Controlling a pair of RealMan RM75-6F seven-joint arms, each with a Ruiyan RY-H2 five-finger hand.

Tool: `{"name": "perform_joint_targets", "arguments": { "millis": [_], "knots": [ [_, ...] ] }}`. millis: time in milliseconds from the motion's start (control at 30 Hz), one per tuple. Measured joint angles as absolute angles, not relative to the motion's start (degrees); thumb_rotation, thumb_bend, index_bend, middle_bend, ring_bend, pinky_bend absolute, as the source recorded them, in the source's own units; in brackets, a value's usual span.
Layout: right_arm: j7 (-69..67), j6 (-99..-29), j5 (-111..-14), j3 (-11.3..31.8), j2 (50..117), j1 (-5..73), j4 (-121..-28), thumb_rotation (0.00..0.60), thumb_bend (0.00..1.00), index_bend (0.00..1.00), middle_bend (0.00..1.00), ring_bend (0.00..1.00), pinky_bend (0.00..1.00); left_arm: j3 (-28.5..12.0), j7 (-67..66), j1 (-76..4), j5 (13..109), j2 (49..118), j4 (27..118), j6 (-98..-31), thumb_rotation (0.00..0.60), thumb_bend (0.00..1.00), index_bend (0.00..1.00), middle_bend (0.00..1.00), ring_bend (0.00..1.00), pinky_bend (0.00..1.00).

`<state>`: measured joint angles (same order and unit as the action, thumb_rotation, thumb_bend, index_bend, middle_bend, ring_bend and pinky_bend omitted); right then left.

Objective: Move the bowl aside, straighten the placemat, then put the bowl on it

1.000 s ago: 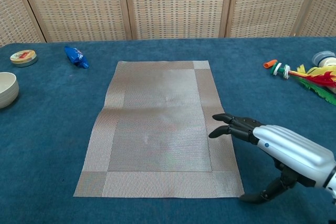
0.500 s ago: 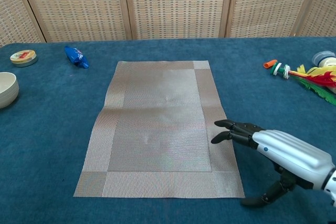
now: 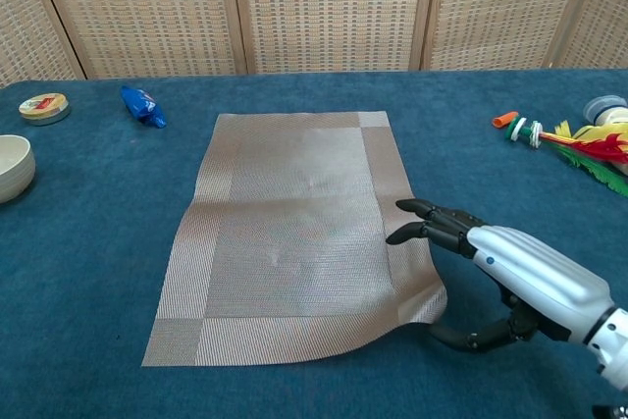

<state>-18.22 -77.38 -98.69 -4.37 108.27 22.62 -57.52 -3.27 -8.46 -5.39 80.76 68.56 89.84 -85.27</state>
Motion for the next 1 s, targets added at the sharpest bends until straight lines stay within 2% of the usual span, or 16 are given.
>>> {"name": "perform_joint_targets", "arguments": {
  "millis": [167,333,533,633,1000],
  "knots": [
    [-19.14,-77.29,-98.57,-4.27,109.84,22.75,-56.7,0.6,0.46,0.24,0.0,0.0,0.0,-3.52,-8.3,-5.28,80.74,68.62,89.81,-85.44,0.6,0.26,0.14,0.0,0.0,0.0],
    [-19.96,-77.03,-97.93,-3.59,111.63,23.04,-55.46,0.6,0.44,0.32,0.01,0.0,0.04,-3.78,-7.96,-5.13,80.2,68.56,89.68,-85.37,0.6,0.26,0.15,0.0,0.0,0.0],
    [-19.65,-78.08,-97.22,-2.63,113.04,22.8,-53.68,0.6,0.4,0.49,0.16,0.0,0.11,-3.91,-7.55,-5.05,80.45,68.41,89.68,-85.46,0.6,0.26,0.15,0.0,0.0,0.0],
    [-20.03,-78.87,-96.94,-2.33,113.58,22.53,-52.87,0.6,0.4,0.55,0.2,0.0,0.13,-3.99,-7.37,-5.02,80.35,68.38,89.61,-85.37,0.6,0.26,0.16,0.0,0.0,0.0],
    [-21.45,-80.15,-97.32,-2.7,113.91,22.3,-51.92,0.6,0.56,0.61,0.23,0.0,0.14,-4.03,-7.17,-5.0,80.5,68.54,89.55,-85.21,0.6,0.26,0.19,0.0,0.0,0.0]
  ]
}}
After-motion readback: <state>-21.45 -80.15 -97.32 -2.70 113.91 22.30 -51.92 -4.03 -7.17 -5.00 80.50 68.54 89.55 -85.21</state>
